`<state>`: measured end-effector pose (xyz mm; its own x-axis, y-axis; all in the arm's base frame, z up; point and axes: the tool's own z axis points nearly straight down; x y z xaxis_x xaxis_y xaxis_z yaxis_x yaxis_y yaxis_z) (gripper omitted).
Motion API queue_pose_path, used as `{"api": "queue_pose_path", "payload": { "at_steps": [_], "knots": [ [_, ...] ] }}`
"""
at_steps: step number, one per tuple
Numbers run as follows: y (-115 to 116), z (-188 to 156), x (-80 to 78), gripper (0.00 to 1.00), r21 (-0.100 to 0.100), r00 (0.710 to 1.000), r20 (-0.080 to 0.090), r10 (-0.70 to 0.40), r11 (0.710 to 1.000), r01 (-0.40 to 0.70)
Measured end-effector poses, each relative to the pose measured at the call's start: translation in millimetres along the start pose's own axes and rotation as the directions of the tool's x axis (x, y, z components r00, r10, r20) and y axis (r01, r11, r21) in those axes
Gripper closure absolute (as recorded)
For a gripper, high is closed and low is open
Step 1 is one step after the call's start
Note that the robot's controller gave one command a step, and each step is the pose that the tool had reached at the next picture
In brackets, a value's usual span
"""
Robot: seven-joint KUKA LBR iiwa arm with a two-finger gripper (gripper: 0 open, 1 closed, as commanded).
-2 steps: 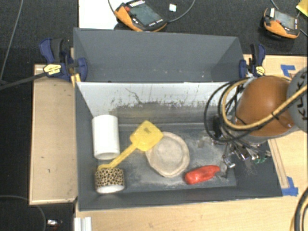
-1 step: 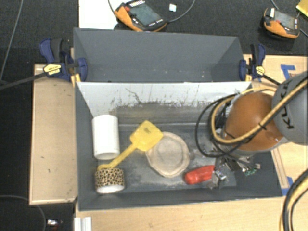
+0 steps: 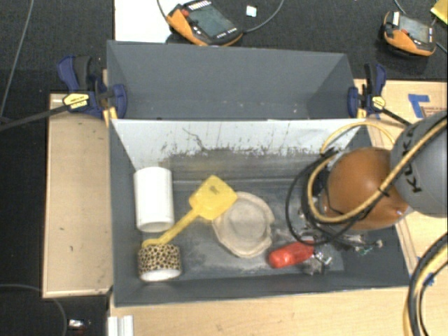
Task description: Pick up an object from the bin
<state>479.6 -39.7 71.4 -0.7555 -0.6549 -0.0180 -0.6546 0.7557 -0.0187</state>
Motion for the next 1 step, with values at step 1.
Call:
{"api": "queue_pose_path", "payload": {
  "at_steps": [1],
  "knots": [
    [-11.3,1.2,4.8,1.00,-0.013,0.977,-0.015,0.213,0.977,-0.213]
  ]
}}
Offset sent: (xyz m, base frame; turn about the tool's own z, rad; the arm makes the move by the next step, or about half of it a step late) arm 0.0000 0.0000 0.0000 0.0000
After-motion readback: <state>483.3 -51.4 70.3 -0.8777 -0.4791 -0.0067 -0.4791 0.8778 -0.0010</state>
